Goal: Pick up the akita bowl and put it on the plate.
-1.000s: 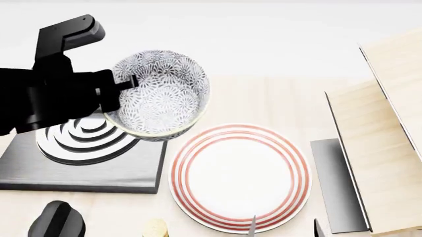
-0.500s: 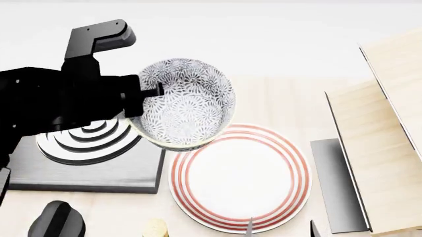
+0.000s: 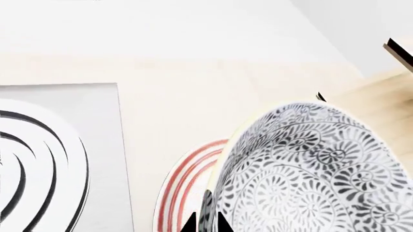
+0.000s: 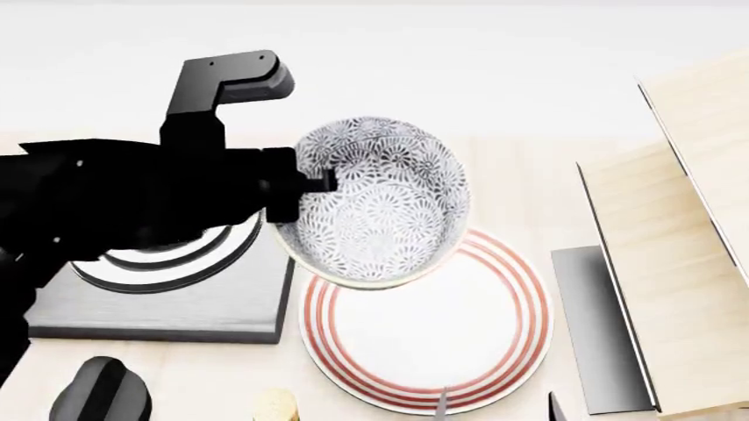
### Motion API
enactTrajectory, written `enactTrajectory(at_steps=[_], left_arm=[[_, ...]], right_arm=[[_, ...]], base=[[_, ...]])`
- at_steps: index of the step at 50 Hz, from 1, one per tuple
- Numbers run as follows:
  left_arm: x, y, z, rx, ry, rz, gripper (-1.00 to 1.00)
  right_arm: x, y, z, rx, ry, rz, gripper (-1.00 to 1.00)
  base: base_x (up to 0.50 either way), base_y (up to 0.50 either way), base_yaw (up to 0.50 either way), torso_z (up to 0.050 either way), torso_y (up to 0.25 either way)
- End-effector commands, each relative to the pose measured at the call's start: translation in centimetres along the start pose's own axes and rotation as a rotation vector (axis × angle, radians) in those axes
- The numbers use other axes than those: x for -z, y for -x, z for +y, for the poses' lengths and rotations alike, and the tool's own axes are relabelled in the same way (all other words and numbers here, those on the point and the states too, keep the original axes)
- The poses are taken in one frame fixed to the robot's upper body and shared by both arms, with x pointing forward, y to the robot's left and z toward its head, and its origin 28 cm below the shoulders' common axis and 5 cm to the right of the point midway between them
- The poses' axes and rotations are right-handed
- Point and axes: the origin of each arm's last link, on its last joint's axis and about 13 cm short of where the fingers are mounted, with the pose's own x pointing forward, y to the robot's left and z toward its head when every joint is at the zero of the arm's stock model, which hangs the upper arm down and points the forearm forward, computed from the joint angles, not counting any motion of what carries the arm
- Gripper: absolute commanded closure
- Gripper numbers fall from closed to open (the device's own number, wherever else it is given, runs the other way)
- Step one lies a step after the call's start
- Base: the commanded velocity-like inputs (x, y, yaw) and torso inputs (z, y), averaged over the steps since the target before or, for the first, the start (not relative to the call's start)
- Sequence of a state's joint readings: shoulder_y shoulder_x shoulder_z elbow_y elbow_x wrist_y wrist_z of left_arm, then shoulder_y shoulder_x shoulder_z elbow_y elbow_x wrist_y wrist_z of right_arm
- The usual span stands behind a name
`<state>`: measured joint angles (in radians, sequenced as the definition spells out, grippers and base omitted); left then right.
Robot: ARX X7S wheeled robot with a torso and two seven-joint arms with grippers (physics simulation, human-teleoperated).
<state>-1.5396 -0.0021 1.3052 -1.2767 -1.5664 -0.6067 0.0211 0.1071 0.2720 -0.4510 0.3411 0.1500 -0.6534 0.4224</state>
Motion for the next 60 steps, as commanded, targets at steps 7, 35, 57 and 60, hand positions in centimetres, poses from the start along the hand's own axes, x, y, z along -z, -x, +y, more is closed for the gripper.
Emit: enactTrajectory(at_steps=[7,35,57,60], left_arm=[[1.3,-0.9,-1.3,0.059,0.002,0.005,1.00],[1.5,-1.2,-2.4,0.068,-0.052,-0.022,1.00],[1.5,-1.3,-3.2,0.066,-0.094,-0.066,1.00],[1.6,-1.4,-3.3,0.073,-0.092,-0.069,1.00]], right_arm=[[0.2,0.0,0.0,-0.001,0.003,0.004,-1.00],[0.9,-0.2,0.4,-0.012,0.012,0.024,-1.00],[0.7,-0.1,0.4,-0.015,0.013,0.029,-1.00],[0.7,-0.1,0.4,-0.016,0.012,0.029,-1.00]], base=[[0.00,0.00,0.00,0.000,0.000],[0.00,0.00,0.00,0.000,0.000],[0.00,0.00,0.00,0.002,-0.032],[0.00,0.00,0.00,0.000,0.000]])
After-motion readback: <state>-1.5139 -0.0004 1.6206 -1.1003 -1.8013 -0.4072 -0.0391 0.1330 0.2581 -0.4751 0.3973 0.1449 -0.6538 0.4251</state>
